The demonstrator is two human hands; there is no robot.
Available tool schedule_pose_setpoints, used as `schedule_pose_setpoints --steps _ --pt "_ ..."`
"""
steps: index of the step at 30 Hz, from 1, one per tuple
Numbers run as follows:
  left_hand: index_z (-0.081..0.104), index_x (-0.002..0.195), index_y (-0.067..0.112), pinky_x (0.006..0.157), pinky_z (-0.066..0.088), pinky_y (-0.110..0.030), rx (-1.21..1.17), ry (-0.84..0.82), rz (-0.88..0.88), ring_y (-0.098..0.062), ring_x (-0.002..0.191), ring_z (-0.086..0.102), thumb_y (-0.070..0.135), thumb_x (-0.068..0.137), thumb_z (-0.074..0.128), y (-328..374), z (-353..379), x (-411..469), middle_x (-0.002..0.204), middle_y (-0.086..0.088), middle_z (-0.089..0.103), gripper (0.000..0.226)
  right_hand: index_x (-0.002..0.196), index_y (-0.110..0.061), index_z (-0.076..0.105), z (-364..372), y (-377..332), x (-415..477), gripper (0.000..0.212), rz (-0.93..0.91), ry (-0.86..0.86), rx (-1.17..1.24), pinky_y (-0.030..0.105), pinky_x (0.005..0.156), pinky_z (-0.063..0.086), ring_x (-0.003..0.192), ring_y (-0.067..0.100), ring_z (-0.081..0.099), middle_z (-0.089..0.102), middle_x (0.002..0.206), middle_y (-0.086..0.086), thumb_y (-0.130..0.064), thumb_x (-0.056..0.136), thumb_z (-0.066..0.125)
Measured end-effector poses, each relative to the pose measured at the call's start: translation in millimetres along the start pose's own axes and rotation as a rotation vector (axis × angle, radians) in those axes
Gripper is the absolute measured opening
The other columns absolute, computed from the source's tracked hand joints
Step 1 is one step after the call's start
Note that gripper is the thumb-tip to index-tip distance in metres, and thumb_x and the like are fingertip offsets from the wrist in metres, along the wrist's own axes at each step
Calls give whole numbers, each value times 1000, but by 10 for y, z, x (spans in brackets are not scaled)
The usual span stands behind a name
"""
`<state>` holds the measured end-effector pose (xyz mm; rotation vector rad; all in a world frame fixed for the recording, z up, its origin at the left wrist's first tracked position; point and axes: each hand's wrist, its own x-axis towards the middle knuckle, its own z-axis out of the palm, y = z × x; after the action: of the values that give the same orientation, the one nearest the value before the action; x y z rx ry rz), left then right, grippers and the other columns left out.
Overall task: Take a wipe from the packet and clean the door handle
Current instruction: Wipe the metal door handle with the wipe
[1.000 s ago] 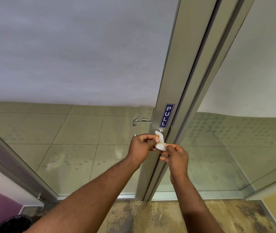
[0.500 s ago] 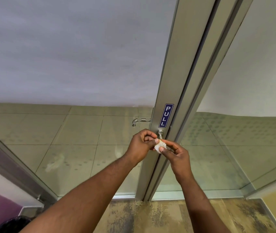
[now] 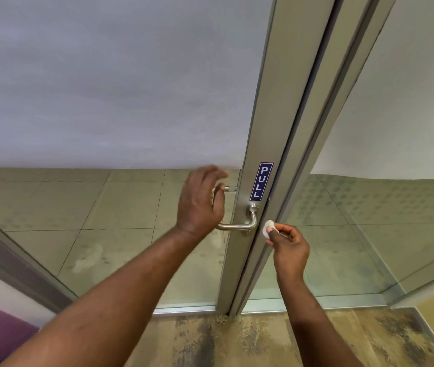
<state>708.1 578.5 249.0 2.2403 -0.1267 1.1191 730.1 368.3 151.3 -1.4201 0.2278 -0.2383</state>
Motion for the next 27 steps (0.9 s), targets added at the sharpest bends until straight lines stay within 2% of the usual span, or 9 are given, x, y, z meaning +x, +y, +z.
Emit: schedule_pose_setpoints --steps 2,4,8,10,12,15,19,23,27 --pt "58 137 16 120 33 -48 120 45 129 -28 150 33 15 92 60 -111 -84 219 157 -13 40 45 92 -18 76 30 14 58 10 -88 49 -103 26 77 61 84 18 77 79 86 0 -13 85 81" --pt "42 153 14 128 13 -54 197 66 126 -29 160 5 18 93 58 -194 -159 388 169 -19 17 63 95 -21 76 95 20 105 13 -168 48 -180 13 76 56 87 15 75 78 93 1 -12 87 79" --pt "20 162 8 128 -3 -52 366 65 147 -35 158 -4 24 99 55 -422 -245 609 167 -31 8 73 109 -15 77 255 32 151 17 -320 -68 -389 2 80 46 96 12 69 71 107 3 -15 93 72" --pt "16 163 8 127 -6 -50 439 49 182 -40 158 -2 30 103 51 -538 -235 713 167 -31 8 73 116 -11 76 325 51 166 21 -398 -135 -513 5 86 46 100 12 66 69 114 2 -16 96 68" --pt "13 163 9 126 -10 -48 497 48 209 -39 158 -4 35 105 45 -630 -193 776 167 -31 10 71 118 -11 75 375 78 170 23 -481 -196 -617 19 94 49 106 9 62 67 121 2 -14 97 65" --pt "15 162 9 125 -15 -45 564 77 225 -23 157 -22 37 107 41 -726 -134 819 165 -28 10 68 120 -13 74 387 144 167 25 -528 -220 -678 23 96 49 109 4 58 64 126 -4 -16 98 62" --pt "16 161 9 124 -19 -43 612 124 223 -19 153 -29 40 106 37 -784 -71 847 163 -24 6 66 112 -25 76 426 207 186 22 -266 -21 -403 7 82 51 94 -11 64 69 103 -18 -14 97 64" --pt "17 161 10 124 -18 -43 627 159 234 -19 154 -29 41 105 36 -805 -32 866 162 -23 6 66 98 -16 80 530 200 277 18 222 147 58 22 67 57 79 9 75 80 80 -6 -9 93 64" --pt "8 162 9 125 -17 -43 637 187 247 -20 154 -28 41 105 35 -807 -13 876 162 -24 9 70 90 -2 71 554 158 306 10 452 155 444 29 66 59 77 20 77 79 82 8 0 94 62"
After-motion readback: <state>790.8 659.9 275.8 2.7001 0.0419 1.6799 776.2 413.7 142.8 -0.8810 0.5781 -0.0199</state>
